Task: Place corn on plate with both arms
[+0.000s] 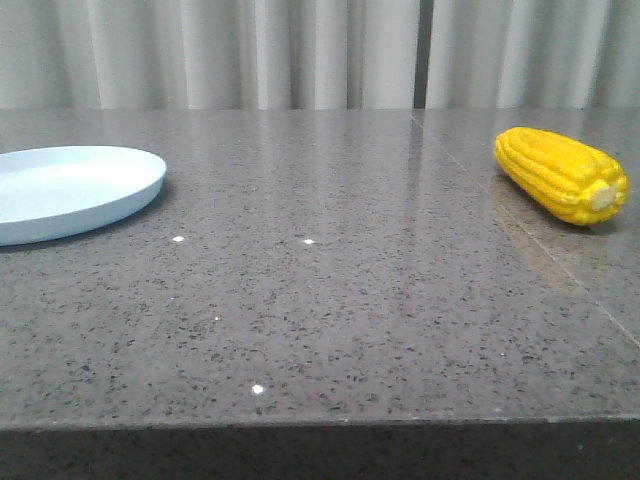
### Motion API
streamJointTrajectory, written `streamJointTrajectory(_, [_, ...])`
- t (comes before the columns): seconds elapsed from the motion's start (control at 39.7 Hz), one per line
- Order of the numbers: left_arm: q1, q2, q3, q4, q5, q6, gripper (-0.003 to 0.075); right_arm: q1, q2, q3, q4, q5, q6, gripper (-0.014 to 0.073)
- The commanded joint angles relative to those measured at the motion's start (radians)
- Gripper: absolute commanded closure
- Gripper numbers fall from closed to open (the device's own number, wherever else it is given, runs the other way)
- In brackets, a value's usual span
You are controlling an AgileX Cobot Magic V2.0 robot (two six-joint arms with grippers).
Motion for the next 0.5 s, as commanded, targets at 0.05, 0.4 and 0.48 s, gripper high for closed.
streamJointTrajectory(0.05, [0.000, 0.050, -0.046, 0.001, -0.101, -0.001, 0.0740, -0.004, 0.038, -0.044, 0.008, -0.067, -0.010, 0.0659])
streamJointTrajectory(0.4, [0.000, 0.050, -0.046, 0.001, -0.110, -0.001, 0.0127, -0.004, 0.038, -0.044, 0.008, -0.066, -0.010, 0.0203])
streamJointTrajectory(0.48, [0.000, 0.050, -0.046, 0.001, -0.110, -0.001, 0.0058, -0.004, 0.038, -0.044, 0.008, -0.070, -0.010, 0.0072])
